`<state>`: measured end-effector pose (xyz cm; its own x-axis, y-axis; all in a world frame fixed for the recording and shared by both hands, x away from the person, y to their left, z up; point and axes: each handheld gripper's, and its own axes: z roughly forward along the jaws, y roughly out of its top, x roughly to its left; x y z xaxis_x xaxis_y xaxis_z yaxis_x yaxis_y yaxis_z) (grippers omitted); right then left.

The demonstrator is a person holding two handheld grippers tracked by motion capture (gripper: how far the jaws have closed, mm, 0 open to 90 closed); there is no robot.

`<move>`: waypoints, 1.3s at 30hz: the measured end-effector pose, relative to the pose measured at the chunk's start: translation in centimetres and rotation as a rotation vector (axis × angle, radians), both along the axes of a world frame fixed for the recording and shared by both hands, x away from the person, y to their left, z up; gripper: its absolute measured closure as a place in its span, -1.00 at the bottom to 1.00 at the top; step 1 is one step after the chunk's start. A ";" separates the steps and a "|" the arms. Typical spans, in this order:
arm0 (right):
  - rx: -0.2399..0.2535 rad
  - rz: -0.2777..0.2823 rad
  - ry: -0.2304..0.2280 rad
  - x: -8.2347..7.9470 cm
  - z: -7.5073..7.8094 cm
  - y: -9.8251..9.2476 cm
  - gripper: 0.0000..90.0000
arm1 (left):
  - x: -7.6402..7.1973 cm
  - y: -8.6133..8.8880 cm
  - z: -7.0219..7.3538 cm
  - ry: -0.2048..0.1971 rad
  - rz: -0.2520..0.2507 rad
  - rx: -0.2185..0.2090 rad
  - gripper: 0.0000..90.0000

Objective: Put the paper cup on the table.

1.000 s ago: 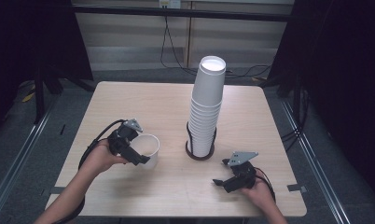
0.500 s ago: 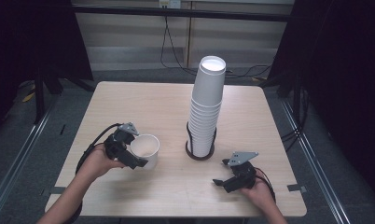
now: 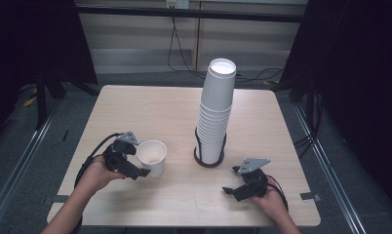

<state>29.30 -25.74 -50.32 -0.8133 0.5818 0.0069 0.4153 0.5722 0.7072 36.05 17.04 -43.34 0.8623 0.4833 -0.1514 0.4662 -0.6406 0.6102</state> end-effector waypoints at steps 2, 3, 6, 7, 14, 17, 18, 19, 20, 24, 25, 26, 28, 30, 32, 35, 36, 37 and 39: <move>0.000 0.000 0.000 0.0 0.0 0.0 -0.73 | -0.2 0.3 -0.2 0.002 0.008 -0.004 -0.91; 0.000 0.000 0.000 0.0 0.0 0.0 -0.73 | -0.2 0.4 -0.2 0.004 0.006 -0.004 -0.90; 0.000 0.000 -0.001 0.0 0.0 0.0 -0.73 | -0.4 0.6 -0.5 0.008 -0.001 -0.001 -0.84; 0.000 0.001 -0.001 0.0 0.0 0.0 -0.73 | -0.5 0.8 -0.6 0.005 0.001 -0.002 -0.83; 0.000 0.000 0.000 0.0 0.0 0.0 -0.73 | -0.9 1.5 -1.4 0.003 0.021 -0.026 -0.82; 0.000 0.000 0.000 0.0 0.0 0.0 -0.73 | -1.1 1.8 -1.6 -0.004 0.026 -0.026 -0.80; 0.000 0.001 -0.001 0.0 0.0 0.0 -0.73 | -1.1 1.9 -1.6 -0.006 0.025 -0.025 -0.80; 0.000 0.000 0.000 0.0 0.0 0.0 -0.73 | -1.1 1.9 -1.8 -0.007 0.024 -0.027 -0.80; 0.000 0.000 0.000 0.0 0.0 0.0 -0.73 | -1.1 2.0 -1.9 -0.008 0.032 -0.028 -0.80; 0.000 0.001 0.000 0.0 0.0 0.0 -0.73 | -1.3 2.4 -2.3 -0.012 0.040 -0.031 -0.80; 0.001 0.001 0.000 0.0 0.0 0.0 -0.73 | -1.3 2.5 -2.5 -0.015 0.043 -0.030 -0.80; 0.001 0.001 0.000 0.0 0.0 0.0 -0.73 | -1.4 2.5 -2.6 -0.017 0.045 -0.029 -0.80; 0.001 0.001 0.000 0.0 0.0 0.0 -0.73 | -1.4 2.7 -2.9 -0.017 0.053 -0.023 -0.80; 0.000 0.002 0.000 0.0 0.0 0.0 -0.73 | -1.5 2.8 -3.4 -0.016 0.062 -0.028 -0.80; 0.000 0.001 0.000 0.0 0.0 0.0 -0.73 | -1.6 3.0 -3.8 -0.018 0.068 -0.027 -0.79; 0.000 0.002 0.000 0.0 0.0 0.0 -0.73 | -1.8 3.2 -4.3 -0.011 0.078 -0.039 -0.79; 0.000 0.002 0.000 0.0 0.0 0.0 -0.73 | -1.9 3.2 -4.5 -0.015 0.084 -0.043 -0.79; 0.000 0.002 0.000 0.0 0.0 0.0 -0.73 | -1.9 3.3 -4.7 -0.014 0.091 -0.048 -0.79; 0.001 0.003 0.000 0.0 0.0 0.0 -0.73 | -2.0 3.5 -5.0 -0.016 0.097 -0.041 -0.80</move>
